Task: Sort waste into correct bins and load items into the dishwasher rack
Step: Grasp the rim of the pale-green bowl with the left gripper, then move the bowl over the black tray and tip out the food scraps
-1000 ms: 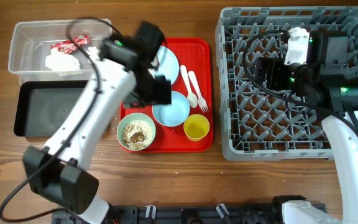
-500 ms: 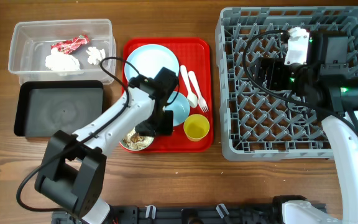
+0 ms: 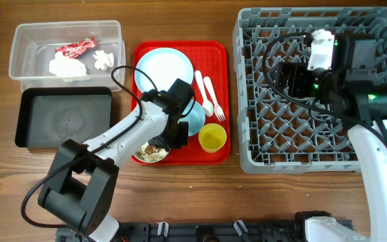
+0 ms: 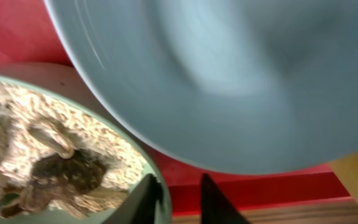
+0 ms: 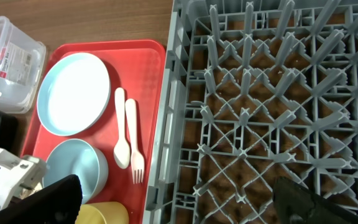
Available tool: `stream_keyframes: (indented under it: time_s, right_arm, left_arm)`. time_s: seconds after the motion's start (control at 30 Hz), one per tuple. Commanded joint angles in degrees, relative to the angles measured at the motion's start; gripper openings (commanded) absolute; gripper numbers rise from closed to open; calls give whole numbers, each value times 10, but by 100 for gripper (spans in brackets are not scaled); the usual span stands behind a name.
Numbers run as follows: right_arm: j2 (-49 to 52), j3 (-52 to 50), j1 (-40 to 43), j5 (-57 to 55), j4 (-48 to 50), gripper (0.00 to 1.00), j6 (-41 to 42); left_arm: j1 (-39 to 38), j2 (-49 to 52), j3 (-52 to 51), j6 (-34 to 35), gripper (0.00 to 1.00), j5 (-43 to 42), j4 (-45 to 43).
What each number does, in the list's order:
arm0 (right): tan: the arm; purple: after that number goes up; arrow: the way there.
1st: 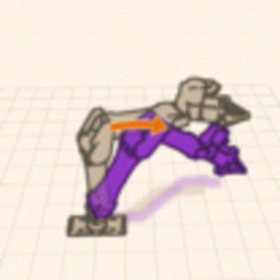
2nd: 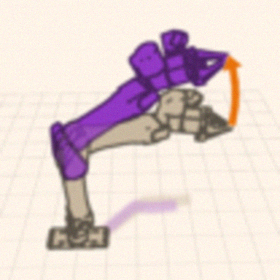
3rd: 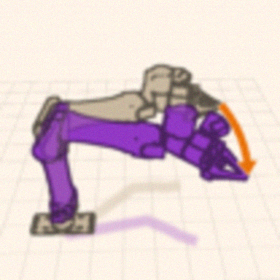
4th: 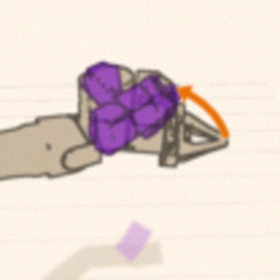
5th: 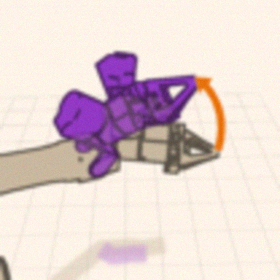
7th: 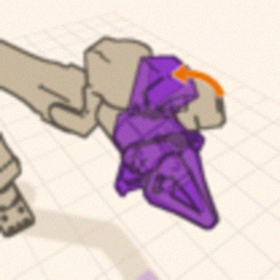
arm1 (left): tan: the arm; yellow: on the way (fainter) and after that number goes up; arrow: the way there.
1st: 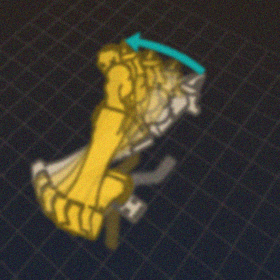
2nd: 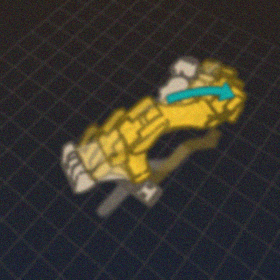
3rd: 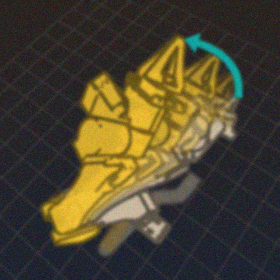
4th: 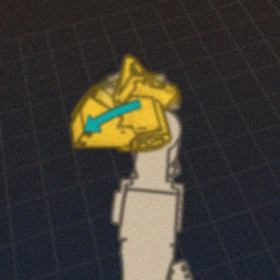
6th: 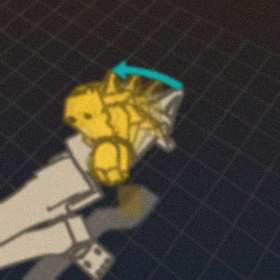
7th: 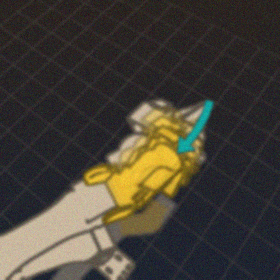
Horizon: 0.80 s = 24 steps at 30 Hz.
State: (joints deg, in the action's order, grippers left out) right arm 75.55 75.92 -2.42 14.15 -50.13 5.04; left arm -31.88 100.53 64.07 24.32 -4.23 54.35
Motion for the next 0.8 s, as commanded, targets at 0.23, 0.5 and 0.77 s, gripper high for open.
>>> stream_keyframes:
  time_s: [0.23, 0.5, 0.77]
  right_arm:
    - [6, 13, 2, 5, 3, 100, -5]
    - [6, 13, 2, 5, 2, 100, -5]
    - [6, 13, 2, 5, 1, 100, -5]
  left_arm:
    - [-1, 0, -3, -1, 4, 24, 5]
    - [29, -23, 62, -1, 4, -48, 72]
    - [117, -86, 162, -47, 4, -139, 113]
